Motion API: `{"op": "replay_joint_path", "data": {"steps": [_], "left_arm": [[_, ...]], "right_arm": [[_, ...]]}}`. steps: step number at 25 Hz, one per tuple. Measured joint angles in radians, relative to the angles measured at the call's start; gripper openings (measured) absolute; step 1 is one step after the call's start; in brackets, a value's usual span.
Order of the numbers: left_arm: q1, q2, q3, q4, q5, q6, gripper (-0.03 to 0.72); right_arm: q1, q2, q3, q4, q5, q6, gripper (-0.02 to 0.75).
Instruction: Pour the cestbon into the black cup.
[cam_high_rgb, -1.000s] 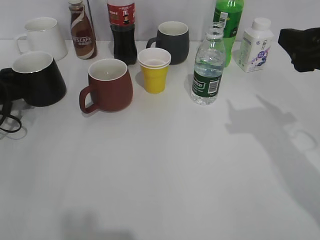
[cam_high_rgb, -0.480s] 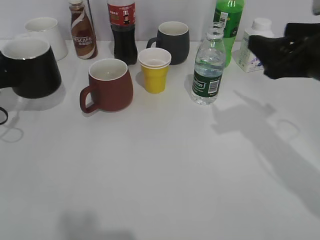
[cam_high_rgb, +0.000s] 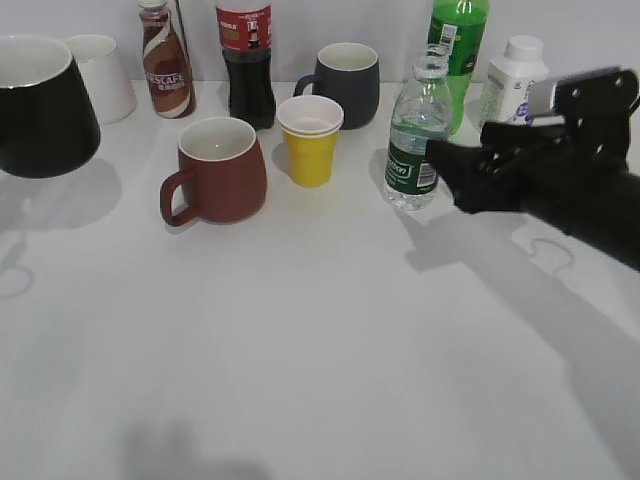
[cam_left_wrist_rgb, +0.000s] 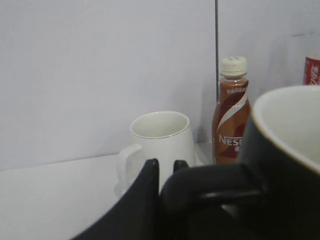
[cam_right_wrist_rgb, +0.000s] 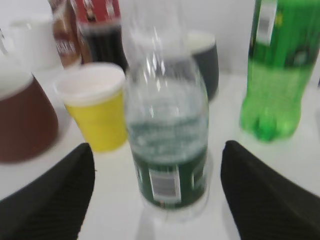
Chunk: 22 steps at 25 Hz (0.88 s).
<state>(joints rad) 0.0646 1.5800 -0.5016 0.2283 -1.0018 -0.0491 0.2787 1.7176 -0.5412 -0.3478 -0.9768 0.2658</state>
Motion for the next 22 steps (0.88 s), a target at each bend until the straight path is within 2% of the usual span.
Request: {"op": "replay_joint_path", "data": {"steps": [3, 8, 15, 22], "left_arm": [[0.000, -0.026, 0.001, 0.027, 0.011, 0.000, 0.048], [0.000, -0.033, 0.001, 0.069, 0.019, -0.052, 0.048], [0.000, -0.033, 0.001, 0.074, 0.020, -0.075, 0.048], [0.000, -0.033, 0.001, 0.116, 0.020, -0.076, 0.048]], "right_arm": [[0.000, 0.062, 0.000, 0.004, -0.027, 0.003, 0.596], [0.000, 0.121, -0.023, 0.007, -0.048, 0.004, 0.679], [0.000, 0.173, -0.099, 0.007, -0.046, 0.004, 0.685], [0.000, 0.258, -0.216, -0.061, -0.012, 0.042, 0.685]]}}
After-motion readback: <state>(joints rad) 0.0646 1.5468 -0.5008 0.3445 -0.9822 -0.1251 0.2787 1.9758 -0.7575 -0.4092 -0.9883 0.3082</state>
